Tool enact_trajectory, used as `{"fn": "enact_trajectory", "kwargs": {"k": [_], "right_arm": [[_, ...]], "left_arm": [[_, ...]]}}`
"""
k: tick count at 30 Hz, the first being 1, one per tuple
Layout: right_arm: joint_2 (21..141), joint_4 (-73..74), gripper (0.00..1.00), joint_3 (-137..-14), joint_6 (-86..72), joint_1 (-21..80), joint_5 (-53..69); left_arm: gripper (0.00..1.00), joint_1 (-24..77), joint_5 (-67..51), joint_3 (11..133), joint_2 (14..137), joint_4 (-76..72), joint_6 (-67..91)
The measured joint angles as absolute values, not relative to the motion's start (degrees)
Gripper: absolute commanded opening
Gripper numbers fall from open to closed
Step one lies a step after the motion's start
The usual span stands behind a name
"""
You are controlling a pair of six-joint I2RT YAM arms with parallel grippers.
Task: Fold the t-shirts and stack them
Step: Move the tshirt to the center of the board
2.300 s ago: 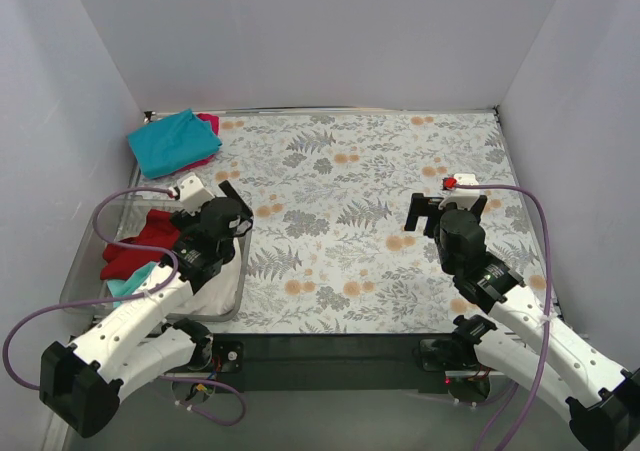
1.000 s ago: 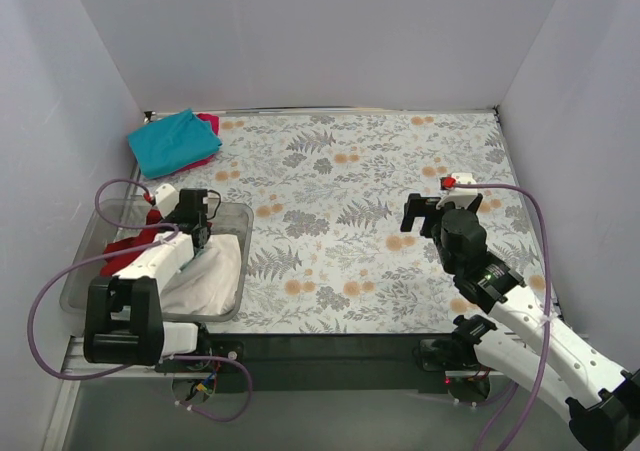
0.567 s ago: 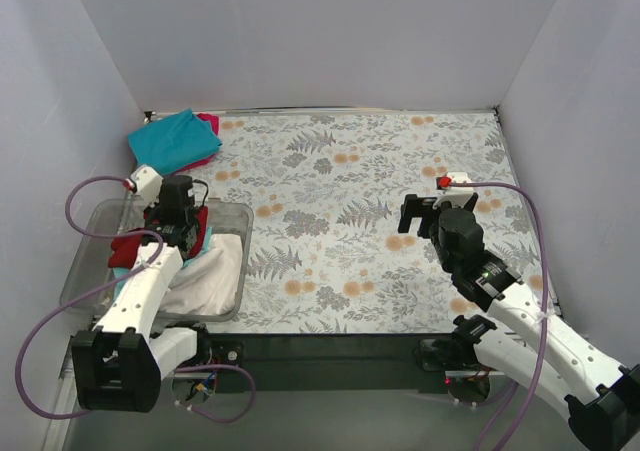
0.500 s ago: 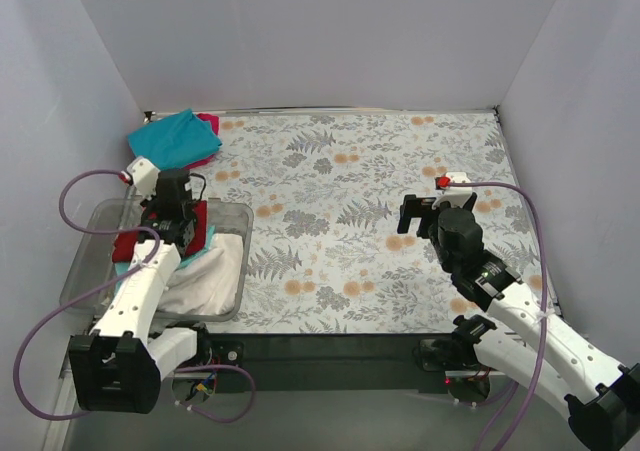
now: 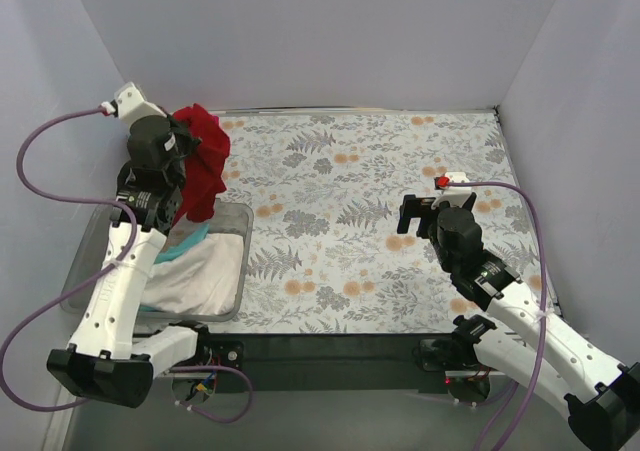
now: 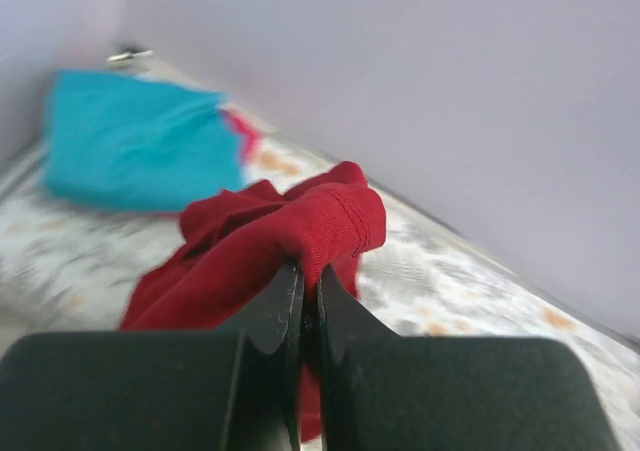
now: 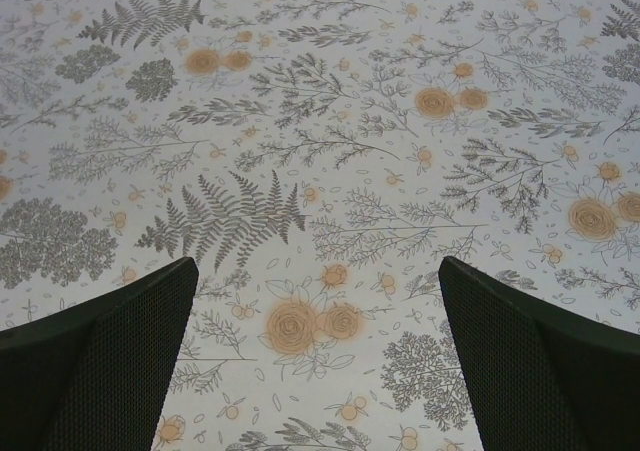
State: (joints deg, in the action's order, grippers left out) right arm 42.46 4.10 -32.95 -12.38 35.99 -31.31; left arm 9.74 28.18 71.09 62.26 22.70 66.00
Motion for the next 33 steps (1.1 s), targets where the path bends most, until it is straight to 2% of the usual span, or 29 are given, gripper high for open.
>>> {"fn": "enact_trajectory", "kwargs": {"k": [3,9,18,23,24,25,26,28,29,33], "right_arm": [[42.46,4.10,0.98,-32.95,-12.23,35.99,-31.38],[42.00,4.10,0.98,-32.95,-12.08,35.94,-31.64],[41.47,4.12,0.98,-32.95,-12.05,35.31,-32.69],[41.58,4.14,0.98,-32.95,-12.14,35.27,-33.06],[41.69,4.14,0.99,-32.95,-12.23,35.27,-33.08],[41.89,4.16,0.98,-32.95,-12.25,35.24,-33.10],[42.09,4.16,0.98,-32.95,-12.29,35.24,-33.17],[42.92,4.19,0.98,-32.95,-12.53,35.20,-33.21],[43.42,4.19,0.98,-32.95,-12.69,35.16,-33.10],[46.37,4.16,0.93,-32.95,-12.86,34.98,-31.48]], "left_arm": [[0.00,13.30,20.01,78.22,65.36,21.45,64.73],[0.00,26.96,4.19,90.26,76.31,16.75,60.60],[0.00,31.79,-18.15,91.66,85.21,9.04,61.17],[0.00,32.84,-19.35,88.12,85.80,4.01,61.36],[0.03,32.91,-17.23,85.08,84.86,2.85,61.45],[0.12,32.91,-15.07,82.15,84.12,1.98,61.58],[0.41,32.86,-12.34,78.67,83.55,0.82,61.82],[0.68,32.80,-5.82,71.22,82.94,-0.89,62.72],[0.85,32.77,-3.38,68.60,83.31,-0.93,62.96],[0.87,32.58,5.04,61.39,88.51,0.99,65.23]]}}
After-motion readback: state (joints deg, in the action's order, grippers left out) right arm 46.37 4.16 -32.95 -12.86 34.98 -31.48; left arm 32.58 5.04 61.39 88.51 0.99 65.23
